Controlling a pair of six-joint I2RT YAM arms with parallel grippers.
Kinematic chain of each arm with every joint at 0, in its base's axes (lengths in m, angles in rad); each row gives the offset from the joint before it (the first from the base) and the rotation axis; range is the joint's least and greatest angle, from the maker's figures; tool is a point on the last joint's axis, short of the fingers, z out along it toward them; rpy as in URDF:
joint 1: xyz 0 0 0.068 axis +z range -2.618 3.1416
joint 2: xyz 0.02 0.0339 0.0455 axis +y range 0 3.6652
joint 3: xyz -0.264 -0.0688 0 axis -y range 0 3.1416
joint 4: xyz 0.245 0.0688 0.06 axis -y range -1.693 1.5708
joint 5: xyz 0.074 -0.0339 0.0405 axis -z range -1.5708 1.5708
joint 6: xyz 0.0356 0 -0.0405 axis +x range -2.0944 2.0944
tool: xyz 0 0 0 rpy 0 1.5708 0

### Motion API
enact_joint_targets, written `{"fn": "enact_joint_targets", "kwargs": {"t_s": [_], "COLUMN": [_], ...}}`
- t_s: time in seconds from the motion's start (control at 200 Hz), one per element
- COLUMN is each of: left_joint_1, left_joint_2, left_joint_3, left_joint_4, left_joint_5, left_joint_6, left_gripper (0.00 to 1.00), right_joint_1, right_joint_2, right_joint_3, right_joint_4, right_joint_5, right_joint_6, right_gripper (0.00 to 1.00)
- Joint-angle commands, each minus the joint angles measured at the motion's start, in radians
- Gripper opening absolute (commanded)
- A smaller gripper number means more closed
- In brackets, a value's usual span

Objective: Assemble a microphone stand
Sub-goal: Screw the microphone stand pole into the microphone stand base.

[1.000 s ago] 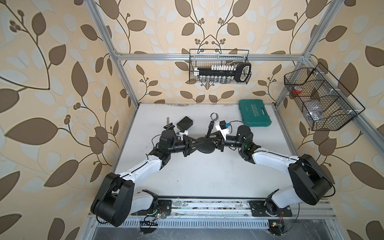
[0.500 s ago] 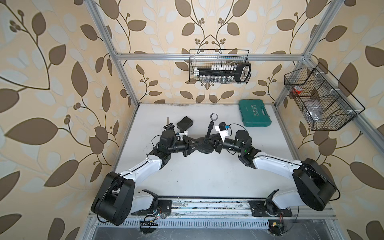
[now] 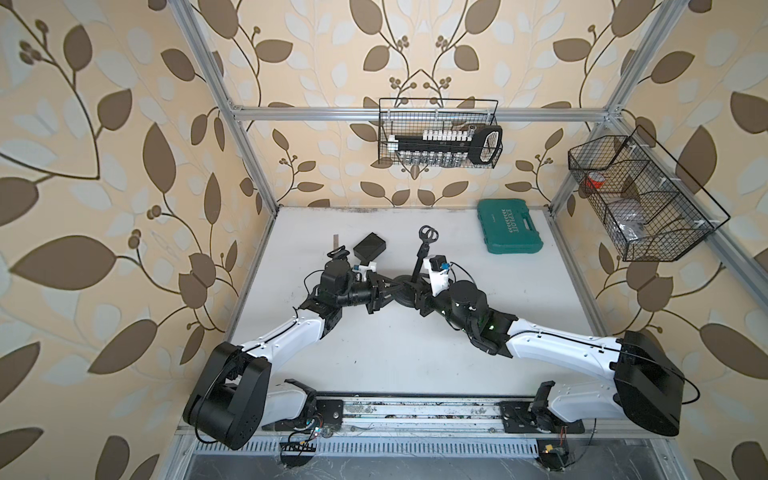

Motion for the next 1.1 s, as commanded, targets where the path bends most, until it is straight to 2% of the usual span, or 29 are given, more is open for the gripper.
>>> {"fn": "enact_joint_targets", "kwargs": {"t_s": [0.0,0.1,0.165,0.2,0.35,0.59,0.83,1.0,1.1], "left_joint_1": [0.011,0.017,0.019,0.019,0.019,0.019,0.019,0.019,0.019], "left_joint_2": [-0.013,-0.010,-0.004,-0.001,0.006,0.036,0.049,0.046,0.046], "left_joint_3": [0.072,0.087,0.097,0.101,0.110,0.139,0.142,0.152,0.152], "left_joint_4": [0.068,0.028,0.026,0.027,0.023,0.008,0.008,-0.007,-0.011], "left_joint_5": [0.012,0.021,0.037,0.046,0.072,0.153,0.186,0.197,0.195], "left_joint_6": [0.027,0.044,0.043,0.044,0.047,0.064,0.065,0.077,0.078], "left_gripper": [0.00,0.00,0.00,0.00,0.00,0.00,0.00,0.00,0.00], "right_joint_1": [-0.093,-0.228,-0.308,-0.347,-0.411,-0.429,-0.429,-0.428,-0.428], "right_joint_2": [-0.039,-0.057,-0.057,-0.057,-0.048,0.030,0.095,0.121,0.133], "right_joint_3": [-0.046,-0.079,-0.089,-0.089,-0.074,0.006,0.068,0.084,0.087], "right_joint_4": [0.064,0.134,0.170,0.175,0.175,0.149,0.161,0.197,0.205], "right_joint_5": [-0.307,-0.618,-0.775,-0.836,-0.975,-1.076,-1.086,-1.082,-1.083], "right_joint_6": [-0.087,-0.116,-0.117,-0.114,-0.152,-0.154,-0.115,-0.079,-0.071], "right_gripper": [0.63,0.69,0.73,0.77,0.78,0.69,0.61,0.49,0.46]}}
